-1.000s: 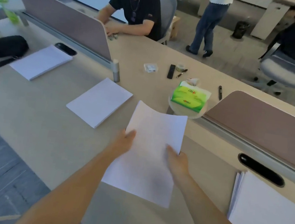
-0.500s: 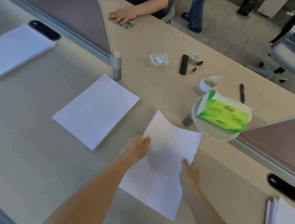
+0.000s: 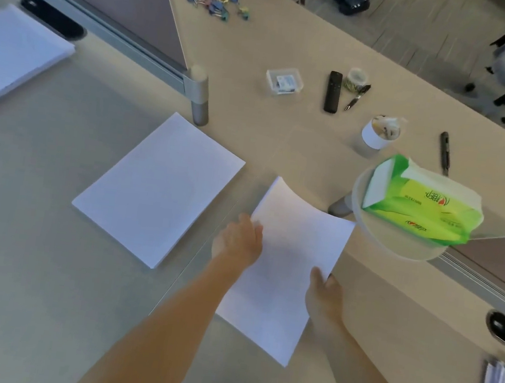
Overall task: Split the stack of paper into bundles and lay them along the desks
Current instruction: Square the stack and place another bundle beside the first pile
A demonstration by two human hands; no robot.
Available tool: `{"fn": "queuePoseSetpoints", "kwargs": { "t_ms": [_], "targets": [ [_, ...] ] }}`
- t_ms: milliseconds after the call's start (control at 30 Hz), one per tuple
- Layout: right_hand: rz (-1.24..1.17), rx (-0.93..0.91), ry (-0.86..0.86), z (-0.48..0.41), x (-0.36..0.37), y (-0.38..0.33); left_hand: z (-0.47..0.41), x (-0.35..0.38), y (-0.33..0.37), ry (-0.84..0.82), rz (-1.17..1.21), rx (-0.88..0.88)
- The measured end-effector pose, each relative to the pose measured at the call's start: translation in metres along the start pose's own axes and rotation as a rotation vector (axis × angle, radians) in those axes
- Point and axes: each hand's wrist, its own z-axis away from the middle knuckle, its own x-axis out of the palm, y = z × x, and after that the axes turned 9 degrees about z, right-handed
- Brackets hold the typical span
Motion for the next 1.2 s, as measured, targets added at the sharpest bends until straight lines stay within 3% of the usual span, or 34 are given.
{"fn": "queuePoseSetpoints", "kwargs": {
  "t_ms": [467, 833, 933, 1033, 1100, 1200],
  "targets": [
    [0.004, 0.084, -0.046, 0.0, -0.017, 0.007, 0.02, 0.012, 0.011, 0.088, 0.1, 0.013],
    [0.159, 0.043, -0.222, 0.003, -0.031, -0.002, 0.032, 0.013, 0.005, 0.076, 0.121, 0.045],
    [0.417, 0.056, -0.115, 0.004, -0.033, -0.011, 0.029, -0.008, -0.007, 0.103, 0.146, 0.09],
    [0.461, -0.15, 0.001, 0.015, -0.016, -0.039, 0.016, -0.046, -0.037, 0.195, 0.192, 0.107],
    [0.378, -0.278, -0.072, 0.025, 0.008, -0.063, 0.001, -0.075, -0.066, 0.273, 0.213, 0.062],
    [0.2, -0.265, -0.335, 0.046, 0.059, -0.098, -0.021, -0.114, -0.112, 0.372, 0.165, -0.053]
  ]
}}
